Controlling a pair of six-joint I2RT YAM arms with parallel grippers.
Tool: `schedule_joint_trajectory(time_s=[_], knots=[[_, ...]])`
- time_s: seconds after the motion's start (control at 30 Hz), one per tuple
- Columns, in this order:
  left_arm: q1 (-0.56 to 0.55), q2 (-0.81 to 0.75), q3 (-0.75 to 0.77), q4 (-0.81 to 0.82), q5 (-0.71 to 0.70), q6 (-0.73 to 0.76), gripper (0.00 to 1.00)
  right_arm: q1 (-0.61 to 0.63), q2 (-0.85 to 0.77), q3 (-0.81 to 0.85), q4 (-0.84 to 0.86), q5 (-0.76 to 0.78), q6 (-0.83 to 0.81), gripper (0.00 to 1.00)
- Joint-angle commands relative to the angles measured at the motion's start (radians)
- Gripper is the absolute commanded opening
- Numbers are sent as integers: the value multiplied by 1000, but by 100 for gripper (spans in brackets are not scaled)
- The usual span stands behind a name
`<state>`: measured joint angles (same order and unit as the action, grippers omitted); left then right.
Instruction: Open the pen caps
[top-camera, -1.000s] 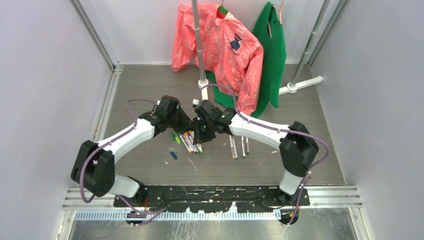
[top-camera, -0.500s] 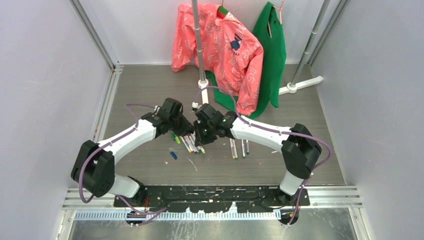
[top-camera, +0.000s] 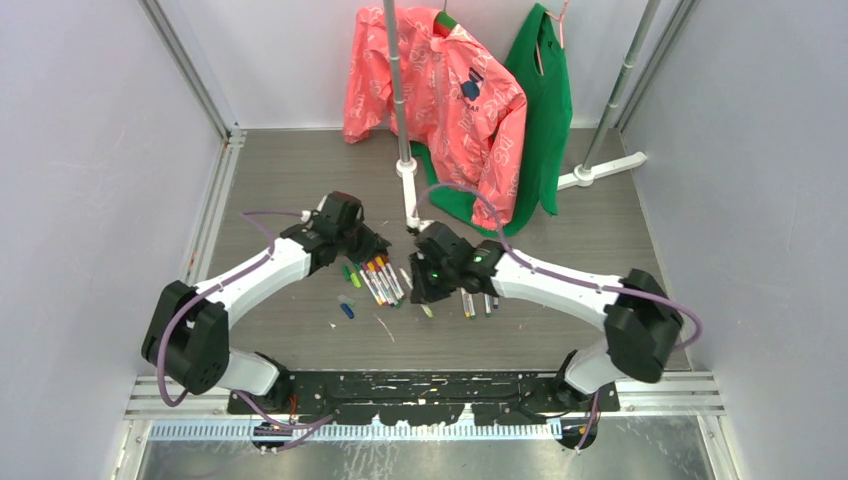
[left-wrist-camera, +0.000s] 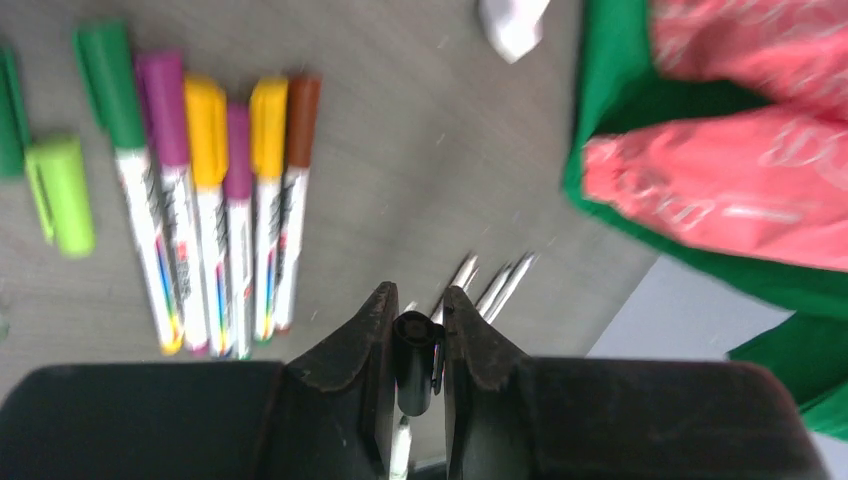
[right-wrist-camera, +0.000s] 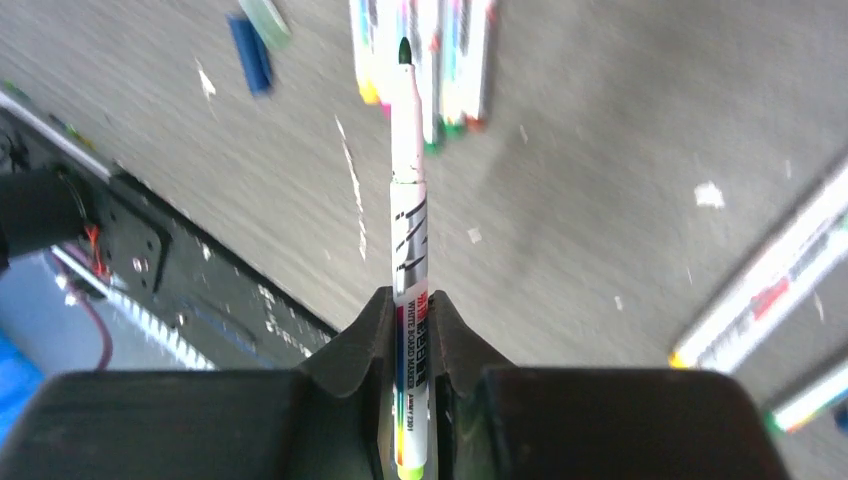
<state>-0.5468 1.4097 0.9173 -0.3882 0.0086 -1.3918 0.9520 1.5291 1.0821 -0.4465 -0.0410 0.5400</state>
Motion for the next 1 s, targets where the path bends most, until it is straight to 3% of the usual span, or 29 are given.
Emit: schedule_joint_trajectory(time_s=[0.0, 0.13, 0.37, 0.6, 0.97], knots=[[53, -34, -30, 253, -81, 85, 0, -95, -159, -126, -33, -220, 105, 1], [63, -45, -56, 281, -31, 192, 0, -180, -236, -181, 14, -334, 136, 1], [54, -102, -64, -16, -96, 254, 0, -190, -139, -54, -199, -94, 22, 1], [6, -210, -104, -291, -235, 249, 1, -190, 40, 1, -185, 72, 19, 1], [4, -253, -178, -375, -287, 221, 9, -189, 169, -6, -147, 192, 46, 5]])
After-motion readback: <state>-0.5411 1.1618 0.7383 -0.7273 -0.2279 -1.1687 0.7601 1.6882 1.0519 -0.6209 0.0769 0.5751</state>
